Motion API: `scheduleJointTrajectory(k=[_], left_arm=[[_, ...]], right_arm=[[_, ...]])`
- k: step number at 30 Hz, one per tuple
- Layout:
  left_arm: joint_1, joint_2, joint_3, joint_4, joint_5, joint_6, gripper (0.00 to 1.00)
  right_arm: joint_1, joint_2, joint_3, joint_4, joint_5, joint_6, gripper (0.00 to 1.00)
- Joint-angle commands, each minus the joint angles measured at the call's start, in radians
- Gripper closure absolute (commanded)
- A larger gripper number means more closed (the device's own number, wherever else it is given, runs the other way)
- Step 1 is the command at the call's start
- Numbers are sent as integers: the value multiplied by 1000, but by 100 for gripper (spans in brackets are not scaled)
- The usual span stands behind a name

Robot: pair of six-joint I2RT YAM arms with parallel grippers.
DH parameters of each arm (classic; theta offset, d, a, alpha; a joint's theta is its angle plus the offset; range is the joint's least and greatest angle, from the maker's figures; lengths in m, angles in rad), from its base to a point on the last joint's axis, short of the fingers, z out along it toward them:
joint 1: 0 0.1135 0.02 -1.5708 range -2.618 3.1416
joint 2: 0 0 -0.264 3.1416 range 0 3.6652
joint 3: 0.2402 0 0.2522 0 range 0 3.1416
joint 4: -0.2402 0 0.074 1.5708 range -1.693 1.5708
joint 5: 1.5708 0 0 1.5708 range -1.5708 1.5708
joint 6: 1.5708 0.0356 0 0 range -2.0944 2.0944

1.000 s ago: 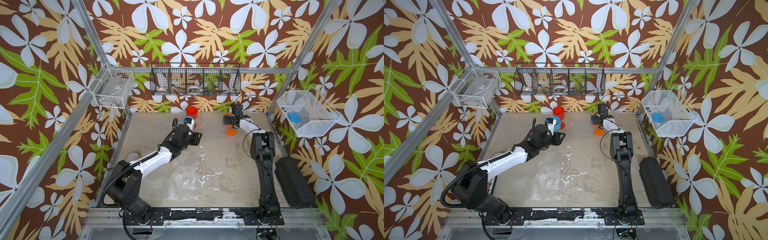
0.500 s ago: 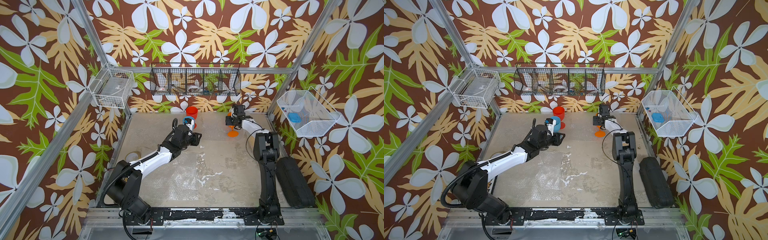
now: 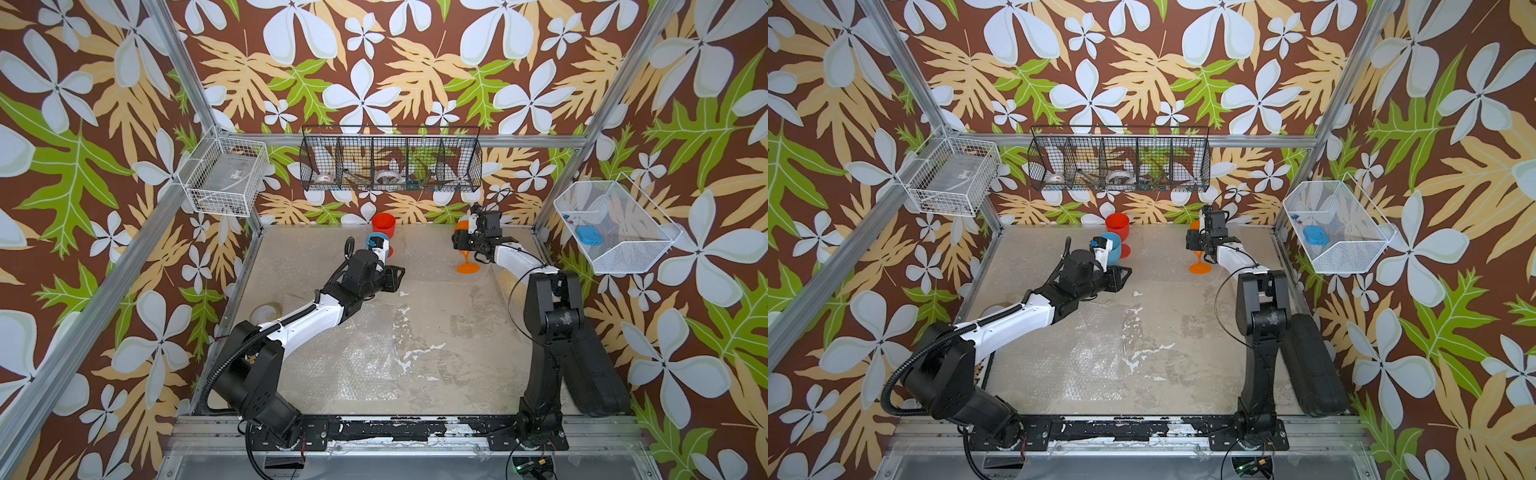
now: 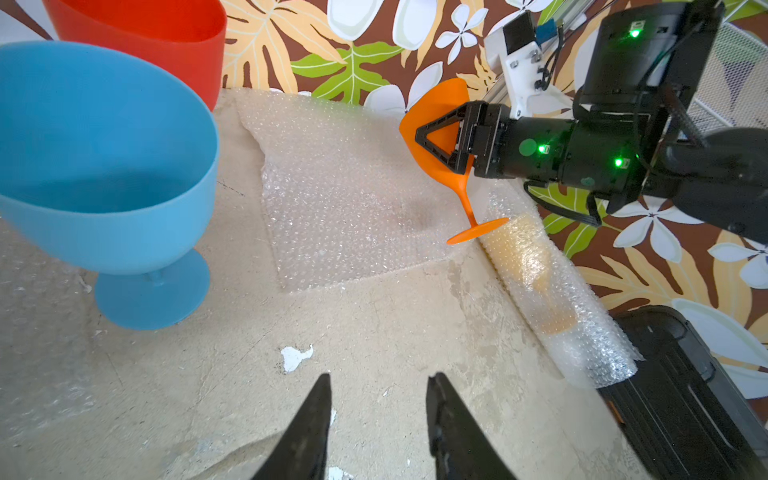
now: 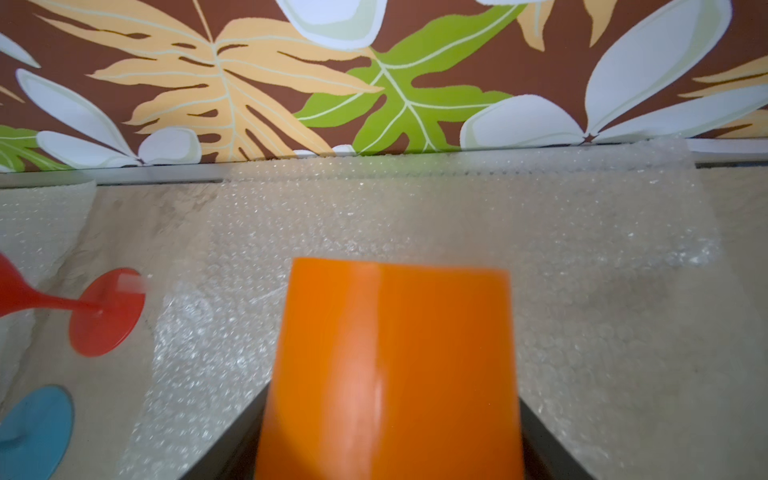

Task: Unpack wine glasses from bubble wrap
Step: Pick up the wine glass from the bubble wrap.

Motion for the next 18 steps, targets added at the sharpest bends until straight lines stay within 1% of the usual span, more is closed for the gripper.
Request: scheduleJointTrajectory(k=[1, 6, 11, 15, 18], left_arm=[[3, 8, 2, 58, 55, -22, 59], [3, 29, 8, 87, 119, -42, 58], [16, 52, 37, 91, 207, -83, 54], [42, 58, 77, 46, 273, -149, 52], [62, 49, 105, 1, 317, -191, 50]], right_arm=[[4, -80, -95, 94, -48, 44, 37], [17, -238, -286, 163, -100, 66, 37], [49, -394, -485, 251, -201, 89, 37], [97, -513, -626, 332, -281, 103, 37], [152, -613, -729, 387, -281, 78, 37]])
